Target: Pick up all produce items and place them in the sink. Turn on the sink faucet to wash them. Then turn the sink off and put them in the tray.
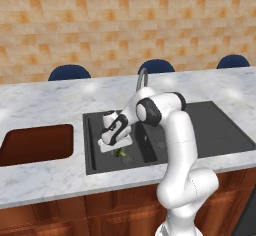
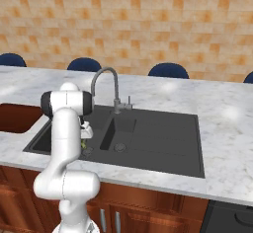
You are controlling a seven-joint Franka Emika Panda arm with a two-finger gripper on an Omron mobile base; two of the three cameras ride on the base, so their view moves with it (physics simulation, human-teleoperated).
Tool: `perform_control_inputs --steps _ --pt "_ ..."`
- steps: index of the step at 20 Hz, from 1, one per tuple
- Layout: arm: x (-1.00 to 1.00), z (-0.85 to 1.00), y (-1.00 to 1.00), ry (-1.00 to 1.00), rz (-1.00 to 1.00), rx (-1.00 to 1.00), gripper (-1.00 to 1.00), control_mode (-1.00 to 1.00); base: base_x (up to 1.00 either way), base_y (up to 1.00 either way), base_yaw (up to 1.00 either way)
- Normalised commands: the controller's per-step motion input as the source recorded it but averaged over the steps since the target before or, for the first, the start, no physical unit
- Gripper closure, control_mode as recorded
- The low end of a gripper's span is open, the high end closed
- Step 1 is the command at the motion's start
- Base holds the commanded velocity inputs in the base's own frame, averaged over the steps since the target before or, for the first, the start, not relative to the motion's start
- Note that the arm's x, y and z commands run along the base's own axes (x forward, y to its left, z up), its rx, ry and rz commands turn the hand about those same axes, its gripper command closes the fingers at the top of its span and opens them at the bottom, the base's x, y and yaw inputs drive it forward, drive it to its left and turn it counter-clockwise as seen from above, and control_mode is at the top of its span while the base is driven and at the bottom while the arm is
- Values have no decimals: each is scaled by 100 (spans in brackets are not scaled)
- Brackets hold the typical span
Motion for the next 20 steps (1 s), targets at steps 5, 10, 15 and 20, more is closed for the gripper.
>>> perform_control_inputs --steps 5,10,15,20 --pt "7 -17 0 -1 0 0 100 -100 0 0 0" --pt "4 -18 1 0 0 0 -100 -100 0 0 0" --pt "0 -6 0 2 0 0 -100 -100 0 0 0" --pt "-10 7 0 0 0 0 -100 -100 0 0 0"
